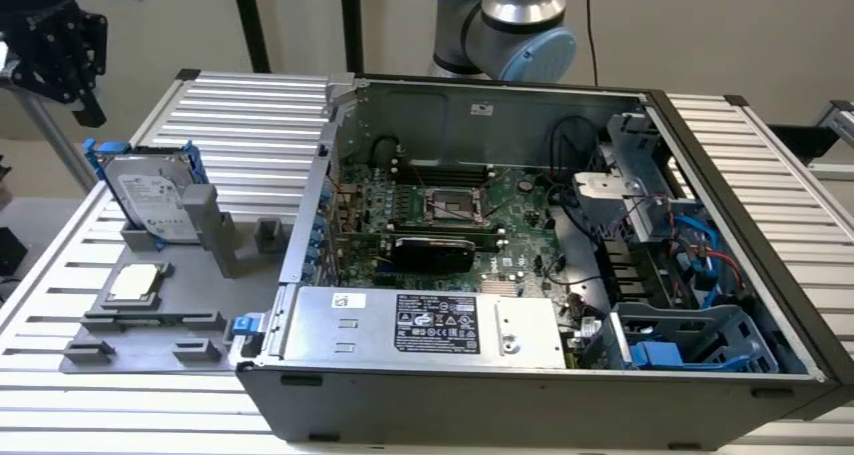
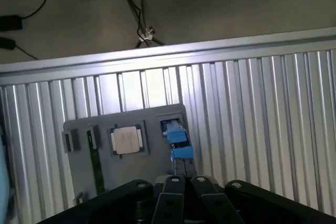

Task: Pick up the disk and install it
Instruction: 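Pick up the disk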

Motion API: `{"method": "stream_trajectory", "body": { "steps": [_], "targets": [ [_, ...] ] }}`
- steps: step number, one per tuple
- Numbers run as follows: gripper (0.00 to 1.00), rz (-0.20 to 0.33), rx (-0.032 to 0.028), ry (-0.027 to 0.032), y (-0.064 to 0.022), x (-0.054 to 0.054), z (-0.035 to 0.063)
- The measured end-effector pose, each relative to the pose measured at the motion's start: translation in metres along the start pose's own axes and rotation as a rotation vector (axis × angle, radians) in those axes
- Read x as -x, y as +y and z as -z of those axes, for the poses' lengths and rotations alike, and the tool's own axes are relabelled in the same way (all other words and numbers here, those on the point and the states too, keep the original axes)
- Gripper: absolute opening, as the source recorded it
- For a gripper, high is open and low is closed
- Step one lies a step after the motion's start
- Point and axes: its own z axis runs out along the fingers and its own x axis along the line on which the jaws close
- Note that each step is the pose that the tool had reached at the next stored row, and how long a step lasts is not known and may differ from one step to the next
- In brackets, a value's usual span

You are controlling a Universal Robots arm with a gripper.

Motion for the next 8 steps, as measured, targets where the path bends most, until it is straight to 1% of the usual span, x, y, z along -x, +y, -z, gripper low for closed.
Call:
{"method": "stream_trajectory", "body": {
  "steps": [8],
  "targets": [
    [0.00, 0.140, -0.0008, 0.0062, -0.0001, 0.0000, -0.0010]
  ]
}}
